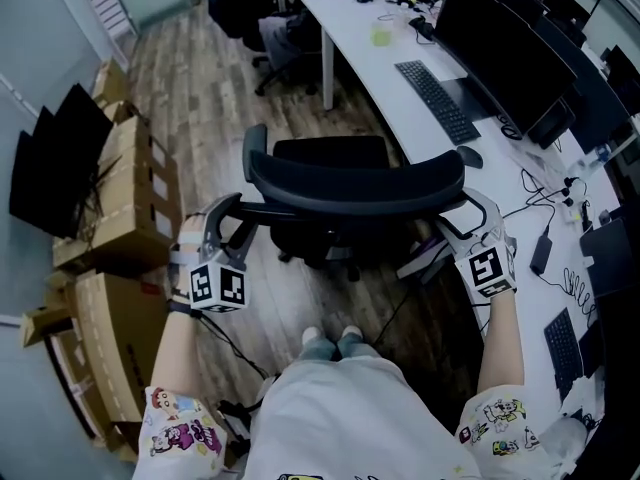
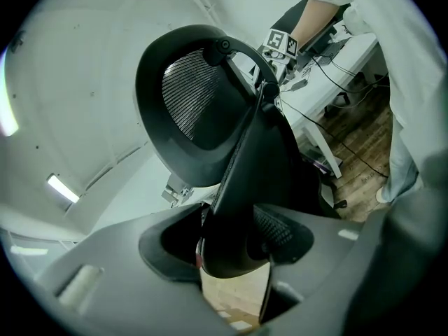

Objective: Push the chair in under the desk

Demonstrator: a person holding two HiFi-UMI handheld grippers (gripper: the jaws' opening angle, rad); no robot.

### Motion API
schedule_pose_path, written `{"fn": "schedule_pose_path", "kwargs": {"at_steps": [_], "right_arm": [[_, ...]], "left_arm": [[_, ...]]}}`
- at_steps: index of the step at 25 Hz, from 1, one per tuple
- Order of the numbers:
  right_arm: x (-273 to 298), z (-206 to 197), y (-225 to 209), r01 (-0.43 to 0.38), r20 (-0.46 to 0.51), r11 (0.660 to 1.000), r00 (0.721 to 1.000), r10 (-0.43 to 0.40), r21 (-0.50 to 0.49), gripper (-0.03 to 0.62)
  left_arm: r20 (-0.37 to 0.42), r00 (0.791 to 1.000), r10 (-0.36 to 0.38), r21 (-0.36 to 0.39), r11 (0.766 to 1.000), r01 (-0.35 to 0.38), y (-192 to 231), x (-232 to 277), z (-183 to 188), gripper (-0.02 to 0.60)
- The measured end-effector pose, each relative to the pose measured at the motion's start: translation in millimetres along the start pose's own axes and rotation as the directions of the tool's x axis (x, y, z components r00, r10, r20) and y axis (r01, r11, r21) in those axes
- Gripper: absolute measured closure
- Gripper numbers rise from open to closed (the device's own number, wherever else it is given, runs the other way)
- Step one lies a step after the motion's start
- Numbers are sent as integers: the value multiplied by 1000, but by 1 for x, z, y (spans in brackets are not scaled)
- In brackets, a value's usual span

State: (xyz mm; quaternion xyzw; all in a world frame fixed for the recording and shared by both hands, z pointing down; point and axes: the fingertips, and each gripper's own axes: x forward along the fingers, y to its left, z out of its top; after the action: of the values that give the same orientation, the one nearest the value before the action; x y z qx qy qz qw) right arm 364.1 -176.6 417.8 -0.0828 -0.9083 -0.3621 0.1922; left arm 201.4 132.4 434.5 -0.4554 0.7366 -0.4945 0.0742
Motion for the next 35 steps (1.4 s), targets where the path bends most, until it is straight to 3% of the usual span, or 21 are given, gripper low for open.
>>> {"fn": "schedule_pose_path", "kwargs": {"at_steps": [9, 21, 35], "right_arm": [[11, 7, 1, 32, -37, 999, 999, -31, 36, 313], [20, 20, 6, 41, -28, 998, 999, -40, 40, 313], [50, 39, 6, 110, -55, 993, 993, -107, 36, 319]], "left_arm": [[77, 997, -19, 8, 1000, 19, 16, 16, -13, 341], [124, 992, -37, 25, 999, 34, 31, 28, -28, 339], [112, 991, -75, 47, 996, 70, 69, 76, -62, 336]]}}
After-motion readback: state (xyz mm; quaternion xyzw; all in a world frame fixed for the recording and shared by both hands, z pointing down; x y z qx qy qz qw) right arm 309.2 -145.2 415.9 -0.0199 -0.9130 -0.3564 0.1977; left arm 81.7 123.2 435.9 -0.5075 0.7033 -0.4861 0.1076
